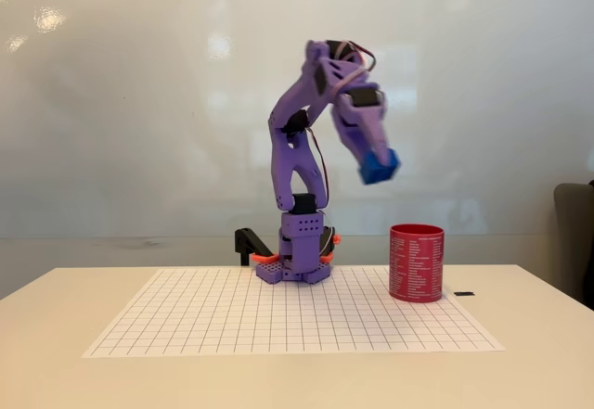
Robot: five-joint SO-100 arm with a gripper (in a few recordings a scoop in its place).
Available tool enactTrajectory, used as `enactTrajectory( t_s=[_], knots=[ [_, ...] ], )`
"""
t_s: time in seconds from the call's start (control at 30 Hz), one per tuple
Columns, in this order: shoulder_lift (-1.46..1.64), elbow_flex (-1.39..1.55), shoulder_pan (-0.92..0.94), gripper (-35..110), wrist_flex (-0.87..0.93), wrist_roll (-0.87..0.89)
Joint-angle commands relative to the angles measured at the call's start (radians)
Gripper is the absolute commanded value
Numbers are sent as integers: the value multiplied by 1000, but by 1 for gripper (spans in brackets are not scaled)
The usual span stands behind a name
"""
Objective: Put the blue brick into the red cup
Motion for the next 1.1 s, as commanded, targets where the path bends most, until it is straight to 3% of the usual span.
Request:
enactTrajectory(
  t_s=[0.0,0.33,0.5,1.07],
  knots=[
    [67,29,-227,0,-34,40],
    [72,57,-641,0,-21,127],
    [186,216,-767,0,-98,138],
    [267,492,-571,0,-120,11]
  ],
)
